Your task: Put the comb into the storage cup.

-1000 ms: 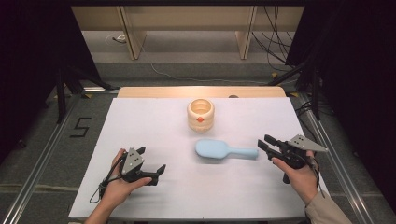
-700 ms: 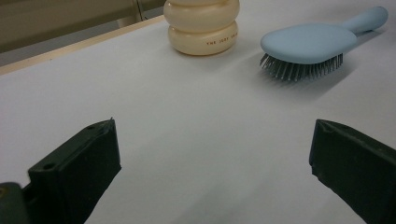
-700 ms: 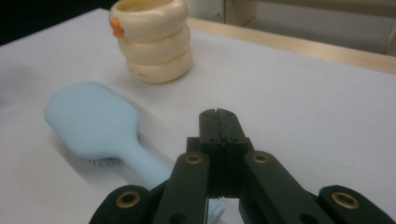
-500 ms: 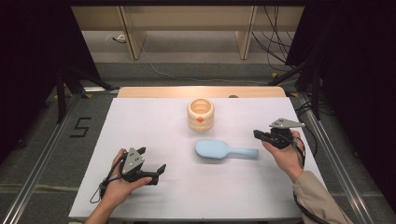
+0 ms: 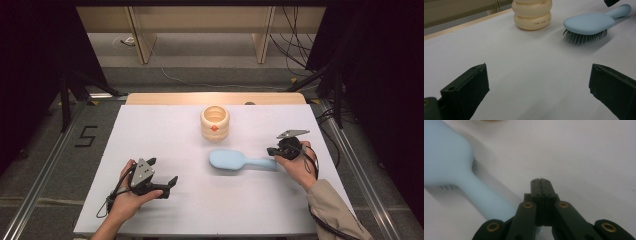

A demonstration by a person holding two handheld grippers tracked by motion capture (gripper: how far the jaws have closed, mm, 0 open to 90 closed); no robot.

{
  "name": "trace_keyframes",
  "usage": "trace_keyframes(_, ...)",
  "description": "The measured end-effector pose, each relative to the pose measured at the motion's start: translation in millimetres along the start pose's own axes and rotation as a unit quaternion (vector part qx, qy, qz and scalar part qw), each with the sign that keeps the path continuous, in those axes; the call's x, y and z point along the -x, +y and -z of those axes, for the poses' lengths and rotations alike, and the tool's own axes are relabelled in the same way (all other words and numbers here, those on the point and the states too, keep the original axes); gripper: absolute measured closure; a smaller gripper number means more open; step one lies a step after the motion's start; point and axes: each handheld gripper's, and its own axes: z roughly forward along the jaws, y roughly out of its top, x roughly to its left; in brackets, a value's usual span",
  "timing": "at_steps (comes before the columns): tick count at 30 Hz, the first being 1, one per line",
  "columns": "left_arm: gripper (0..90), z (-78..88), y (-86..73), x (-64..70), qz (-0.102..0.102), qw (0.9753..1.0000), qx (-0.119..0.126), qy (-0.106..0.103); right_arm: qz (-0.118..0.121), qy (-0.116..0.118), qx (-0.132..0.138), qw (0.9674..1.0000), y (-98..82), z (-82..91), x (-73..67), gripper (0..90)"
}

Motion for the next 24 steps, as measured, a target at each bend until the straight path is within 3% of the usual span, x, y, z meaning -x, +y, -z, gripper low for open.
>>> trace_keyframes(16,2.5,-0.4,-0.3,0.3,0.0,1.0,-0.001,-0.001,0.018,0.007,-0.049,0.9986,-1.6,-0.5,-5.5,90.0)
trace_keyframes(24,2.5,0.2,-0.3,0.0,0.001,1.0,-0.001,0.0,0.04,0.014,-0.074,0.9964,-9.3,6.9,-19.1,90.0)
